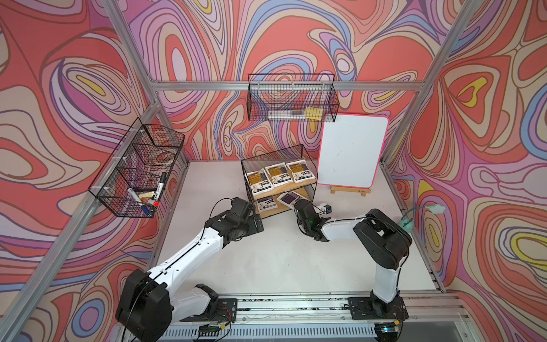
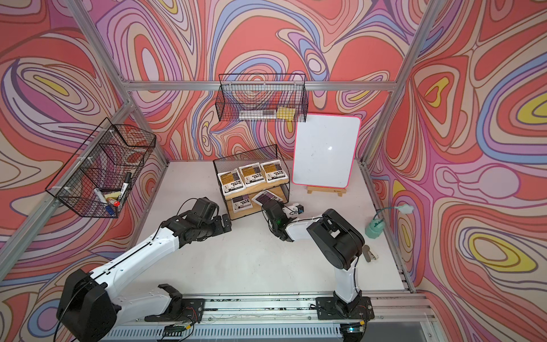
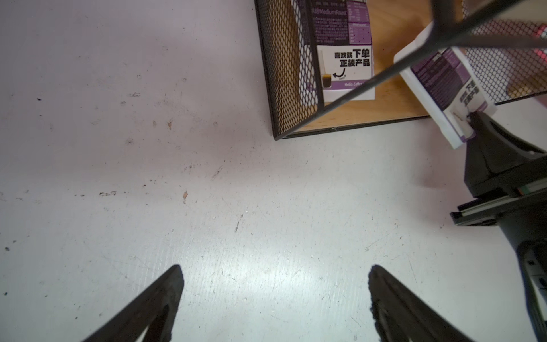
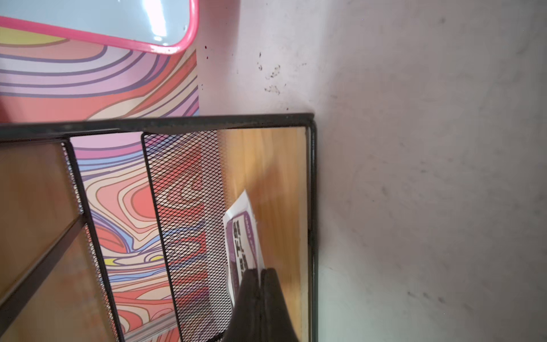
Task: Place the bagged coffee beans on the shelf by color
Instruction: Place the bagged coffee beans on the shelf.
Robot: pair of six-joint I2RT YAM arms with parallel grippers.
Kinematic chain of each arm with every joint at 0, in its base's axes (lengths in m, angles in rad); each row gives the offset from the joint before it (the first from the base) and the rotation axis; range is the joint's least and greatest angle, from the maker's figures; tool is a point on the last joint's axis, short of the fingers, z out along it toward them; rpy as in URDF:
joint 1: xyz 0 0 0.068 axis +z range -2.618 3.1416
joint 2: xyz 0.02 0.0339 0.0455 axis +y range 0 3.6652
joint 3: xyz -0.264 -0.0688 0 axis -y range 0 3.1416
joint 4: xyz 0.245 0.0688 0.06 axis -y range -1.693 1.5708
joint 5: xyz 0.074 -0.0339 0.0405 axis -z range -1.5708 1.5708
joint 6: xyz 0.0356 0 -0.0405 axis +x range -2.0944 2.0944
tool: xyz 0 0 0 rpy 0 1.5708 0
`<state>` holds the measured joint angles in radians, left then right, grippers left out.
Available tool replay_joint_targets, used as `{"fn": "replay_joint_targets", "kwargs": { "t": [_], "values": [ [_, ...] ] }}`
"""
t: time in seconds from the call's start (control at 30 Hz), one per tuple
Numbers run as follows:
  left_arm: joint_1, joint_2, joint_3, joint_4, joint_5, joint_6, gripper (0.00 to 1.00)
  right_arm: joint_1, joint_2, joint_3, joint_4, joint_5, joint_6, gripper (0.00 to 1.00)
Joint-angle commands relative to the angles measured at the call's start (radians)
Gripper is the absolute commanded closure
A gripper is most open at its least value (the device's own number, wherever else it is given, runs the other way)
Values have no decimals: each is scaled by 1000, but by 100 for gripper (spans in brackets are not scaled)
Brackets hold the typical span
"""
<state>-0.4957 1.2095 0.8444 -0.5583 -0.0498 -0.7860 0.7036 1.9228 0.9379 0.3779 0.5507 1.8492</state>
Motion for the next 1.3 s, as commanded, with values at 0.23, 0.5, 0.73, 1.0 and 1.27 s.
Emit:
{"fn": "replay_joint_targets", "kwargs": {
  "t": [0.23,0.5,0.73,1.0,1.27],
  "values": [
    [8,-46,23,-64,30,-21,1,6,100,110,-171,102,164,100],
    [8,-65,4,-62,39,-21,1,6,165,214,-215,95,176,100],
    [7,-80,-6,-58,36,-21,1,7,179,257,-193,56,76,56],
    [8,-86,-15,-53,35,-24,1,14,188,264,-154,32,34,54],
    [8,-91,-22,-51,34,-28,1,16,206,286,-122,12,-10,54]
  ]
}}
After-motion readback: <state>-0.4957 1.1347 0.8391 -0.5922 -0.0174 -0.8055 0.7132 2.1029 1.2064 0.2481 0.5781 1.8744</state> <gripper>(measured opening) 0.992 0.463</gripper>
